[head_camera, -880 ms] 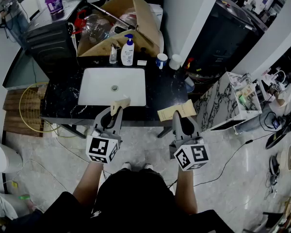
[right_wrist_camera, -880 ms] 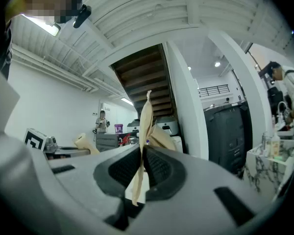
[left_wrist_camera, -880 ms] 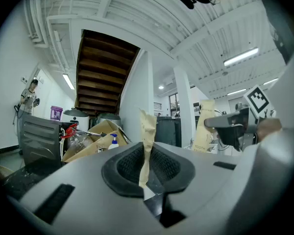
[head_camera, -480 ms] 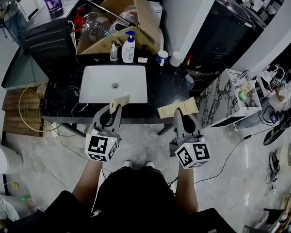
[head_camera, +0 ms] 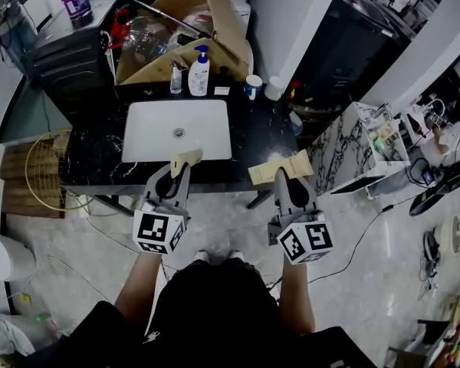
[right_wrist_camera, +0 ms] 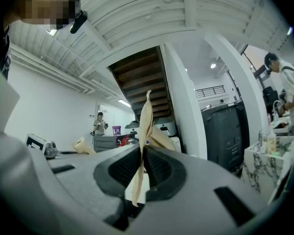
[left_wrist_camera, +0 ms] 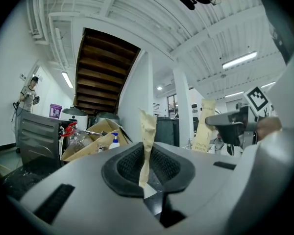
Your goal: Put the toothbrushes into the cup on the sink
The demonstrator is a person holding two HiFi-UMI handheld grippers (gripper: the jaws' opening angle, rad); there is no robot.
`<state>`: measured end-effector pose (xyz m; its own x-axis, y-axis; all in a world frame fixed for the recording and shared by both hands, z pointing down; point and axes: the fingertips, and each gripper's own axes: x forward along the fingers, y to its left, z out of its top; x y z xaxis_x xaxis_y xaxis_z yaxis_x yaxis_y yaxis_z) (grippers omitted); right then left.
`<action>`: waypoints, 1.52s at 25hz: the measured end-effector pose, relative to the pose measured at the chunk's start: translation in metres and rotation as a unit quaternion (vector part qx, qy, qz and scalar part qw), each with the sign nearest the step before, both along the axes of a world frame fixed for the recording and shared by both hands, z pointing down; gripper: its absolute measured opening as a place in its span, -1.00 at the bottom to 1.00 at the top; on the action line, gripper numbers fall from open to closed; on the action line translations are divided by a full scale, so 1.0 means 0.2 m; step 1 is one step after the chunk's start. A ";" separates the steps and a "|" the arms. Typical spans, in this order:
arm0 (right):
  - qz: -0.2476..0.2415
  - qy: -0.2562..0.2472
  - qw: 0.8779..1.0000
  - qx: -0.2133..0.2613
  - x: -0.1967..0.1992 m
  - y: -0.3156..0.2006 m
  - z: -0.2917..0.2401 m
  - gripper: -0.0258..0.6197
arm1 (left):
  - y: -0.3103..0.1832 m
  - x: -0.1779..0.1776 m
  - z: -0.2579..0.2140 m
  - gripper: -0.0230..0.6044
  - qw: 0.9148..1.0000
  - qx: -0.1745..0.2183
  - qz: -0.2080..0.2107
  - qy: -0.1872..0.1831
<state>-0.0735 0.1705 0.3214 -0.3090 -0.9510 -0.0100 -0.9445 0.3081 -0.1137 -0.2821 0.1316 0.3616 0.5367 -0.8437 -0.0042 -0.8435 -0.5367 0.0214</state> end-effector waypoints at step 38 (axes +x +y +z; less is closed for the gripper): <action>-0.031 -0.010 0.999 0.009 0.97 -0.19 -0.01 -0.84 | -0.09 0.96 0.00 -0.82 0.999 0.000 -0.026 -0.025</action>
<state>0.1206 0.1334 0.3194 -0.3667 -0.9298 -0.0326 -0.9214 0.3678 -0.1257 -0.0898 0.1137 0.3618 0.4910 -0.8709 0.0218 -0.8707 -0.4914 -0.0213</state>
